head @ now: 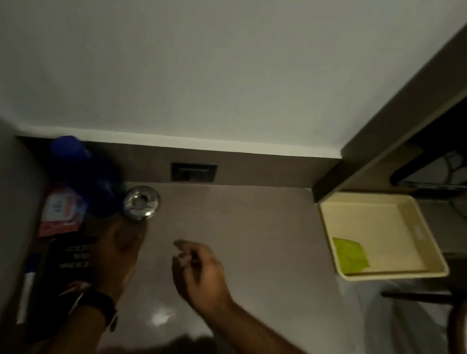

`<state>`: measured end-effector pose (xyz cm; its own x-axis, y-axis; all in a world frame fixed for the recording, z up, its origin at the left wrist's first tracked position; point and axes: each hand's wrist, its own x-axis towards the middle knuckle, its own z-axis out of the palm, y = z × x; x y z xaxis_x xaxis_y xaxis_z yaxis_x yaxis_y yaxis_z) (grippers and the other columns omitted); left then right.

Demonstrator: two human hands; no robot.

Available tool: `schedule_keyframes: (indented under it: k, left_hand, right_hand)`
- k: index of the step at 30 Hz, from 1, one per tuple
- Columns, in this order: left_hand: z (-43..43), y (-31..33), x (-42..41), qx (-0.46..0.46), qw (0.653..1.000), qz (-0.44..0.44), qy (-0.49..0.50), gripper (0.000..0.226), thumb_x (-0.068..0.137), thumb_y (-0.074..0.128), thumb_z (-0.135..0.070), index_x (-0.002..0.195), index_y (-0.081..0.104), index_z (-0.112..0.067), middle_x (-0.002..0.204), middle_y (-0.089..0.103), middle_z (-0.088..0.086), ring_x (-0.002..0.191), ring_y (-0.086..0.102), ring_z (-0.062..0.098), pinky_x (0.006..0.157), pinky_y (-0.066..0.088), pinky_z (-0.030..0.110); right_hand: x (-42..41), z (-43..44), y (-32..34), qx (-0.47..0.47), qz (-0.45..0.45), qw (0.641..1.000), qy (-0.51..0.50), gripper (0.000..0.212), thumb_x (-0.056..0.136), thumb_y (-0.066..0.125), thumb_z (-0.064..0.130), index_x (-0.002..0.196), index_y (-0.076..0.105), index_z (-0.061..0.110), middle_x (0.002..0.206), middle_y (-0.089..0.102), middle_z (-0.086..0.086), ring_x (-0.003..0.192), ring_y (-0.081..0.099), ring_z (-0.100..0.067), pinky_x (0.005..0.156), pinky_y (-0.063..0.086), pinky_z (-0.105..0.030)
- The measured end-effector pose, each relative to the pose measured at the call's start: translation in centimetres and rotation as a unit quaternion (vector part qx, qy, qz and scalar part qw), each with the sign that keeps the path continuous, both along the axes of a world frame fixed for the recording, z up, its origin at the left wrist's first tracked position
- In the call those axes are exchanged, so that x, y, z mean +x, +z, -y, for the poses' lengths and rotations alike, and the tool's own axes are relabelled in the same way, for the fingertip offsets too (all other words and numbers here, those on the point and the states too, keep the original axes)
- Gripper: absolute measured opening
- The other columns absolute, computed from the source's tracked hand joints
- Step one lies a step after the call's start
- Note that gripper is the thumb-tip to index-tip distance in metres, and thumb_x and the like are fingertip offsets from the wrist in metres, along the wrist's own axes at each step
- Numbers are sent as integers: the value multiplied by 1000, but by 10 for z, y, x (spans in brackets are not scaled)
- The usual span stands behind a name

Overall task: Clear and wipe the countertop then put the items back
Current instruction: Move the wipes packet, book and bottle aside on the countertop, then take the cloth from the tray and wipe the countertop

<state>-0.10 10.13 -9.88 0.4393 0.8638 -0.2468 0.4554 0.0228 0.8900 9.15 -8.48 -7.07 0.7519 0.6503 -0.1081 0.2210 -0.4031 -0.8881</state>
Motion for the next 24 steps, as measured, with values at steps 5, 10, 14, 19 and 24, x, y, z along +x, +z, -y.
schedule_keyframes:
  k: [5, 10, 14, 19, 24]
  left_hand:
    - [75, 20, 47, 66, 994, -7, -83, 30, 95, 73, -9, 121, 66, 4, 119, 69, 22, 114, 67, 40, 102, 56, 44]
    - [160, 55, 130, 77, 982, 1, -173, 45, 93, 76, -17, 135, 61, -18, 119, 63, 13, 88, 65, 17, 79, 52, 11]
    - [234, 65, 184, 44, 976, 25, -214, 48, 95, 75, -15, 140, 61, -18, 129, 54, -6, 75, 61, 8, 67, 46, -4]
    - [317, 45, 208, 5, 955, 3, -297, 52, 97, 71, -13, 146, 55, -18, 131, 59, 4, 73, 63, 9, 75, 61, 19]
    - [378, 9, 195, 21, 934, -46, -354, 51, 96, 71, -21, 145, 58, -22, 142, 50, -7, 88, 71, 15, 70, 49, -2]
  right_hand:
    - [28, 89, 15, 18, 54, 996, -75, 20, 106, 57, 26, 119, 67, 38, 120, 66, 24, 110, 69, -1, 94, 58, -25]
    - [123, 152, 42, 30, 112, 978, -175, 19, 102, 63, 20, 117, 67, 31, 113, 69, 14, 103, 70, -8, 89, 60, -33]
    - [210, 214, 50, -60, 134, 956, -255, 23, 96, 68, 13, 118, 70, 12, 113, 70, -5, 96, 70, -21, 87, 60, -44]
    - [275, 286, 17, -291, 83, 929, -211, 36, 96, 62, 13, 131, 65, 6, 128, 64, -18, 117, 63, -36, 103, 52, -40]
    - [304, 306, -14, -401, 13, 909, -114, 52, 100, 63, 40, 139, 59, 7, 136, 59, -23, 126, 59, -41, 109, 50, -41]
